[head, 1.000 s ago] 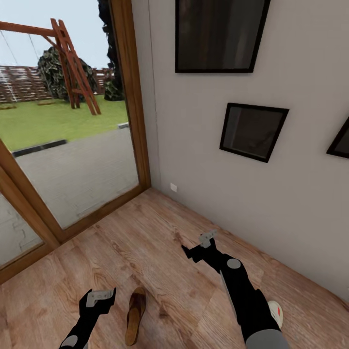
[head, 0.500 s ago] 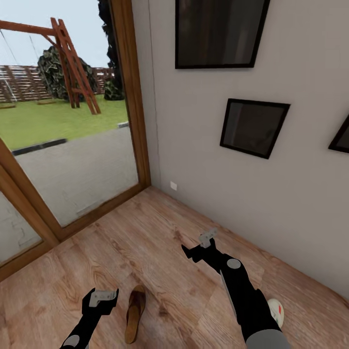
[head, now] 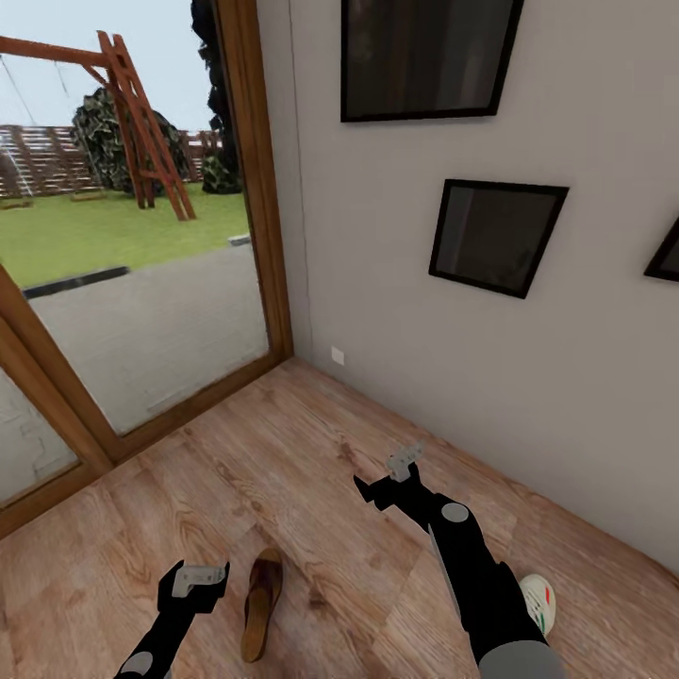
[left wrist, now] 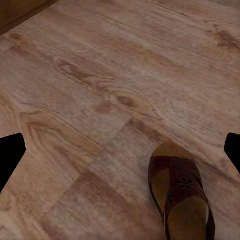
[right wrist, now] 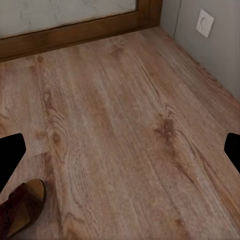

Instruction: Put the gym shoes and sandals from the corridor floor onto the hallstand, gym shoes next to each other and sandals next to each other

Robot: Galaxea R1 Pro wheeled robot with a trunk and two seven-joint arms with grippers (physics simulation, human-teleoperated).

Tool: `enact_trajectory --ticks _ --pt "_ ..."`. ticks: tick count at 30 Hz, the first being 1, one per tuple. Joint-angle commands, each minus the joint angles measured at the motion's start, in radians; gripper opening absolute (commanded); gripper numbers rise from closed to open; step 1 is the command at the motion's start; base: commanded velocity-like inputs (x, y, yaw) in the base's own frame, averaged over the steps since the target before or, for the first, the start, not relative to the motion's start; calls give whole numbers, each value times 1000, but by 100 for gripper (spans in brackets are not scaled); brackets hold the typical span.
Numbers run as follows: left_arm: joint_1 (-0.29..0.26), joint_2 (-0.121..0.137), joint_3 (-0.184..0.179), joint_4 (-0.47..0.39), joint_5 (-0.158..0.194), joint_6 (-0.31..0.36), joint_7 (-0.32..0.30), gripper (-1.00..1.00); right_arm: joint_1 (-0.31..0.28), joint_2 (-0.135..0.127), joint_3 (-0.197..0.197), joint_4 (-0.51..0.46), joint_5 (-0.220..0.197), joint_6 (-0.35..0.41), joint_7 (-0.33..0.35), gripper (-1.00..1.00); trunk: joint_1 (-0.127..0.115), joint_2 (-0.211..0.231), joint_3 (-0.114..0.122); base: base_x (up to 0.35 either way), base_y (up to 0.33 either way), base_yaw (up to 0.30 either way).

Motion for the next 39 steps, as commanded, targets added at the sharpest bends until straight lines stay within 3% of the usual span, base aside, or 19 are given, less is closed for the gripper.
enact_trajectory --ticks 1,12,20,24,25,28,35,39 --pt "-1 0 9 1 -7 -3 -6 100 -1 1 -4 -2 7 3 8 100 4 -8 -5 0 0 0" --pt "3 0 8 3 -8 -5 -5 100 0 1 -4 -4 4 4 8 100 46 -85 -53 0 0 0" --pt "3 0 9 7 -8 -5 -5 100 0 1 -2 -96 -62 17 11 100 77 -141 -91 0 0 0" --pt "2 0 9 7 -8 -4 -5 100 0 1 6 -236 -98 157 44 100 92 -169 -110 0 0 0" --pt "2 0 8 6 -8 -4 -4 100 0 1 31 -308 -105 260 59 100 96 -176 -115 0 0 0" --pt "1 -1 7 9 -9 -3 -4 100 0 1 78 -378 -109 365 68 100 107 -197 -128 0 0 0" --pt "1 -3 8 5 -9 -3 -4 100 0 1 91 -393 -122 391 71 100 134 -246 -153 0 0 0" --pt "1 -4 8 3 -8 -4 -4 100 0 1 94 -394 -128 395 71 100 135 -246 -161 0 0 0"
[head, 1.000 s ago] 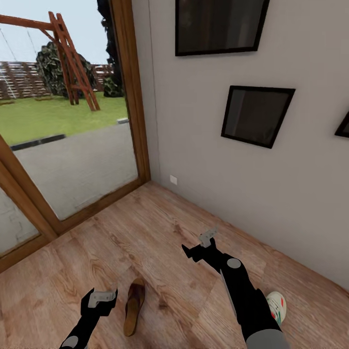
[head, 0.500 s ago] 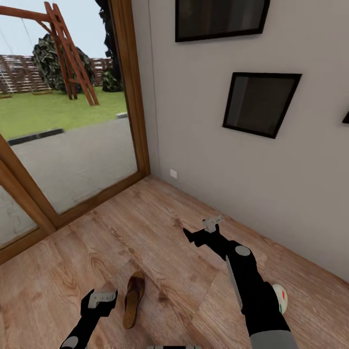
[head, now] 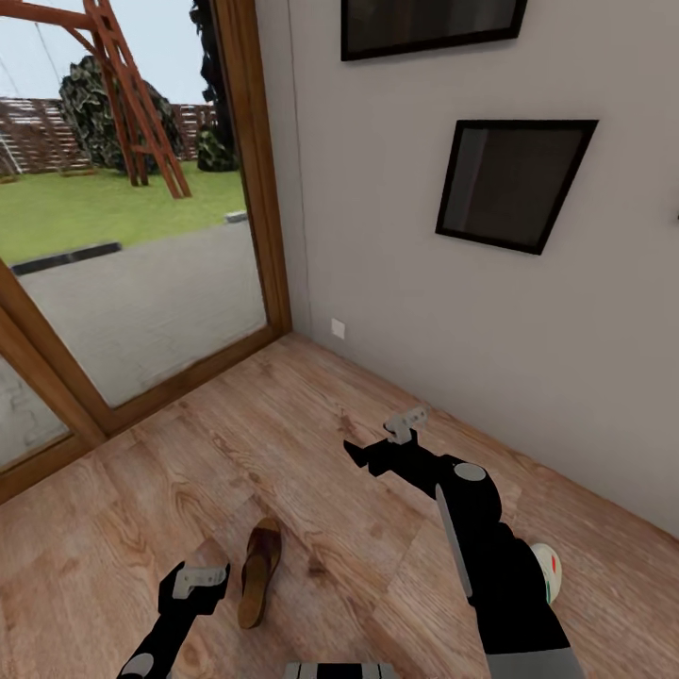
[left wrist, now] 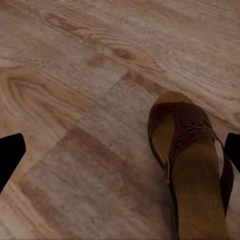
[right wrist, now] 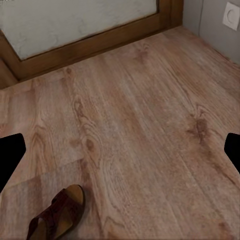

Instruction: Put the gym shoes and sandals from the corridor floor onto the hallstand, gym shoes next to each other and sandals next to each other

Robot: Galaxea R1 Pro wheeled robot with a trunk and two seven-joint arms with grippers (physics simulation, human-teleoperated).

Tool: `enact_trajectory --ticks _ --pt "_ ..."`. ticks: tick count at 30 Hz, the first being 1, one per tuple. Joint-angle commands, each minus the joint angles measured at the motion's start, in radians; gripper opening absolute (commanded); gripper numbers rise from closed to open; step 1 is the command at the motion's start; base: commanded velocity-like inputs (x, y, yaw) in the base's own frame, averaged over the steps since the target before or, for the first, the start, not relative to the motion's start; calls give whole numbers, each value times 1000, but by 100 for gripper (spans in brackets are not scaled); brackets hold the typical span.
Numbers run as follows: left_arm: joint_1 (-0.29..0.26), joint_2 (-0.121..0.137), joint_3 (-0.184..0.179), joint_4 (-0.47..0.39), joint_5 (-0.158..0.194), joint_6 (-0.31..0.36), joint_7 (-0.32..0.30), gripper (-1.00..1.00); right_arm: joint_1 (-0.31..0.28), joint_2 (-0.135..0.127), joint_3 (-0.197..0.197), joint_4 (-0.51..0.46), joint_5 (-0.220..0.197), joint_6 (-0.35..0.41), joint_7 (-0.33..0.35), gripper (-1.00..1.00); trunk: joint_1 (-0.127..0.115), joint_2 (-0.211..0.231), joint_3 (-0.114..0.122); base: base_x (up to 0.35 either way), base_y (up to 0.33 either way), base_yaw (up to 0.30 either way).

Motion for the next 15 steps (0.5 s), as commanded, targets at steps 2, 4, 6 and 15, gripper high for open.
enact_trajectory --ticks 2,4,6,15 --pt "-1 0 9 0 -7 -4 -7 100 0 1 -1 -1 9 4 9 100 0 0 -1 0 0 0" --pt "-1 1 9 -1 -7 -5 -6 100 0 1 0 -1 9 4 9 100 0 0 -1 0 0 0" --pt "-2 2 10 -1 -7 -6 -6 100 0 1 0 0 8 4 10 100 0 0 -1 0 0 -16" --pt "-1 3 14 -2 -7 -10 -6 100 0 1 0 5 8 5 10 100 0 0 -3 0 0 -189"
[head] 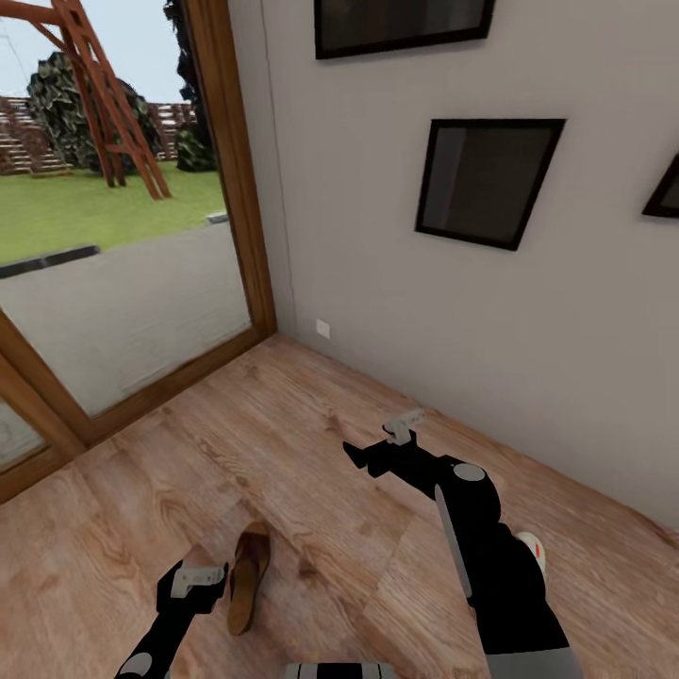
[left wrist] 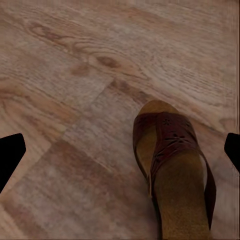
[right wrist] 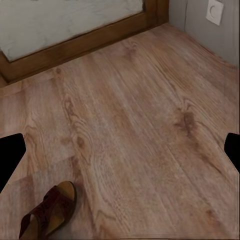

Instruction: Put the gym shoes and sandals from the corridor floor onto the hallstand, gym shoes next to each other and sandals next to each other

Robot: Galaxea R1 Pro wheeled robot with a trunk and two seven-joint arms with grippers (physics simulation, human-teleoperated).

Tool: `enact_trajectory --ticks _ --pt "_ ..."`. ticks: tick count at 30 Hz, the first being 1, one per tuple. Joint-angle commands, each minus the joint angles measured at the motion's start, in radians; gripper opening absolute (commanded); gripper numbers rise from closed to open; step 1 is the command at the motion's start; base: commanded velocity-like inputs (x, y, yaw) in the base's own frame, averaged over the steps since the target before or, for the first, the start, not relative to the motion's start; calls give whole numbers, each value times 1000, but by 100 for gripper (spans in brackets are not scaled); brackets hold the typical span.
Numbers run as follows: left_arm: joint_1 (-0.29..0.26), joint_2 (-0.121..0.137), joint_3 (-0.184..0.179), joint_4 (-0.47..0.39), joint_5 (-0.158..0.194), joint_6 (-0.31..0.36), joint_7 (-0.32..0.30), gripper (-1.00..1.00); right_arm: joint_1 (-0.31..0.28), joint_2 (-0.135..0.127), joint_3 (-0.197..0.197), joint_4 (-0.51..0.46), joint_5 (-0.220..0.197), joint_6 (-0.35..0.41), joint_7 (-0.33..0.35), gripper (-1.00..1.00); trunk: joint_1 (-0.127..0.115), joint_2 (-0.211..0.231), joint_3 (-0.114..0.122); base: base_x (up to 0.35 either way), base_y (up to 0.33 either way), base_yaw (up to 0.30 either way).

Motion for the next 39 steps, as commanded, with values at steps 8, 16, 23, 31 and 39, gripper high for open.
enact_trajectory --ticks 8,16,23,31,39 --pt "0 0 8 -1 -7 -4 -7 100 -1 1 -1 0 11 3 8 100 0 0 -1 0 0 -249" --pt "1 0 4 -1 -7 -4 -7 100 -1 1 -1 0 11 3 8 100 0 0 -1 0 0 -37" --pt "3 0 3 1 -7 -5 -7 100 -1 1 -1 0 11 3 8 100 0 0 -1 0 0 -2" --pt "3 4 5 1 -7 -10 -7 100 -1 1 -1 0 11 3 8 100 0 0 -1 0 0 -22" --pt "3 3 2 -1 -7 -10 -7 100 -1 1 -1 1 11 3 8 100 3 -2 -32 0 0 -1"
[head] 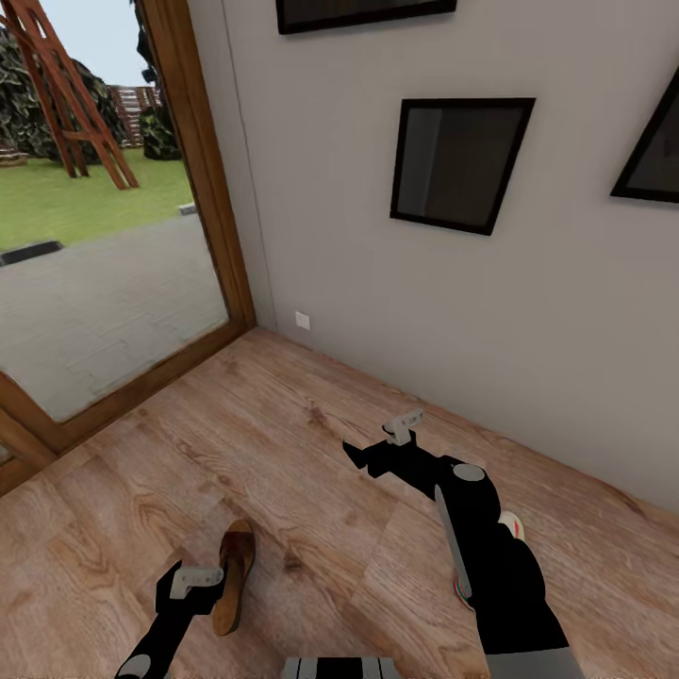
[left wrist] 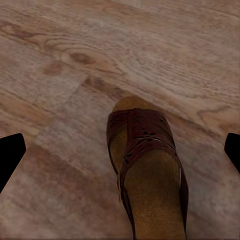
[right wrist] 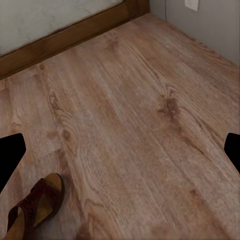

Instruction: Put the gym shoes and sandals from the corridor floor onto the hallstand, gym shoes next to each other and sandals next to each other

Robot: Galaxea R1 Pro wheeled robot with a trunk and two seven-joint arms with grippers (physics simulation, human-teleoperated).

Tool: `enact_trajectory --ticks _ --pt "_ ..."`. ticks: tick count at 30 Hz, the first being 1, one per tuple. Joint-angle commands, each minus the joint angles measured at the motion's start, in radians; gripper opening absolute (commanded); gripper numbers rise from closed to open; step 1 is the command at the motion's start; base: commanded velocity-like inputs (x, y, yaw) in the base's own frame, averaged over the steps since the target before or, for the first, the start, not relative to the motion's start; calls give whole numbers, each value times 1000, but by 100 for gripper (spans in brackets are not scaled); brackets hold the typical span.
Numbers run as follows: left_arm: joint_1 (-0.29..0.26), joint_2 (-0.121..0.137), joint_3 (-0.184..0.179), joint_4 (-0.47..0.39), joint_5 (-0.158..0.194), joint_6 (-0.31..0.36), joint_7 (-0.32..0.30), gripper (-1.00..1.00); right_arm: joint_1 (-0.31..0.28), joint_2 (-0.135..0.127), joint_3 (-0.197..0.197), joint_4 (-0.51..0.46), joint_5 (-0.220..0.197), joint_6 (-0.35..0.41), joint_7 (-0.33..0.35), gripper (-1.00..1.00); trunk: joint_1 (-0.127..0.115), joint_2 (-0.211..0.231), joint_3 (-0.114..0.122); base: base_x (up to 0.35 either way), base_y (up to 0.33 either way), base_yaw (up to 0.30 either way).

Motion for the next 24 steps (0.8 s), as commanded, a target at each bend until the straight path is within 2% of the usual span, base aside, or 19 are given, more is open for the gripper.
enact_trajectory --ticks 1,24 --pt "-1 -1 9 0 -7 -3 -7 100 -1 1 -1 -1 10 3 8 100 0 -1 -5 0 0 0" --pt "-1 -2 10 -1 -7 -3 -8 100 -1 1 -2 -2 10 3 8 100 11 -6 -123 0 0 -6"
